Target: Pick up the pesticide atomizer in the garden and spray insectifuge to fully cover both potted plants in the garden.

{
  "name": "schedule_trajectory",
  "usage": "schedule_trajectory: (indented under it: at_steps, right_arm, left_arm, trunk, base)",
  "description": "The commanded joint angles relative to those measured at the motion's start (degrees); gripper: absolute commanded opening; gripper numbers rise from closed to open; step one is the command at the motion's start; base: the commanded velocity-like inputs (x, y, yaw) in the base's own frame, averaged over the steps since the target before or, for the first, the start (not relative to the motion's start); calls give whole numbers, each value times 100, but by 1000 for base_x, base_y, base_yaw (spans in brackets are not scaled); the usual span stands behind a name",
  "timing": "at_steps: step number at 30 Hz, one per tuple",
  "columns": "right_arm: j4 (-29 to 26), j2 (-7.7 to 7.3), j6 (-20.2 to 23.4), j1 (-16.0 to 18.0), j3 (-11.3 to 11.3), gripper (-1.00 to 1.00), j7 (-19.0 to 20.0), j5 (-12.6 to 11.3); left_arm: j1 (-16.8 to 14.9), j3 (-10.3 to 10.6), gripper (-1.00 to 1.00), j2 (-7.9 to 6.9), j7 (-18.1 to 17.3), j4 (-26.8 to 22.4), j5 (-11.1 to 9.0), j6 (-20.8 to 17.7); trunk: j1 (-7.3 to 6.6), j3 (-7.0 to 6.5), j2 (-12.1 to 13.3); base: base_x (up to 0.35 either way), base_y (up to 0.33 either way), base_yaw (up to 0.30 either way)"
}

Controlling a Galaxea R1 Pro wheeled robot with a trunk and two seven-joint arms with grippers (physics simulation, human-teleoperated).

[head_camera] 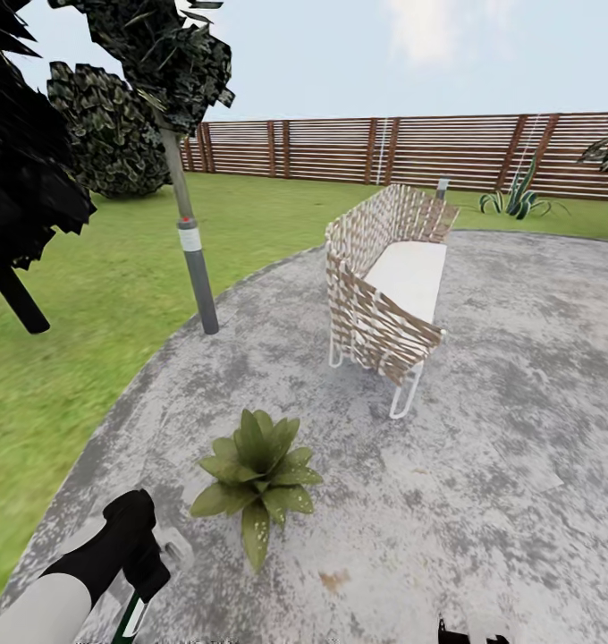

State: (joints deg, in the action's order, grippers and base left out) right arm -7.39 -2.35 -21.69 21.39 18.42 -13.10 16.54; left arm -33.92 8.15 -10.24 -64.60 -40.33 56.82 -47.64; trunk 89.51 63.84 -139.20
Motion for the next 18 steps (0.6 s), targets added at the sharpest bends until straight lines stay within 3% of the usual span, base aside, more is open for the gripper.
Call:
schedule_trajectory:
  at_steps: [1, 6, 11, 13, 16, 18]
  right_arm:
    - [9, 3, -20, 6, 39, 100, -21, 60]
    - [9, 1, -20, 6, 39, 100, -26, 60]
    - [9, 3, -20, 6, 39, 100, -24, 60]
    - [9, 1, -20, 6, 39, 100, -23, 60]
    - [9, -1, -20, 6, 39, 100, -24, 60]
    - [9, -2, -20, 6, 39, 100, -19, 60]
  left_arm:
    - [-1, 20, -100, -5, -44, -10, 31, -35]
    - [-1, 16, -100, 4, -36, -10, 31, -49]
    - [-7, 38, -100, 116, -79, -18, 20, -33]
    - [-69, 102, -100, 385, -138, -26, 26, -44]
    - [-156, 549, -100, 543, -218, -33, 33, -72]
    - [-488, 844, -100, 525, -780, -27, 48, -64]
  trunk:
    - [-4, 5, -2]
    - [-4, 5, -2]
    - [-4, 5, -2]
    - [-4, 5, -2]
    - [-4, 5, -2]
    - [-4, 5, -2]
  base:
    - [-278, 213, -289]
    - [-37, 285, -146]
    - [111, 72, -66]
    - [7, 4, -248]
    - [2, 1, -269]
    - [0, 0, -266]
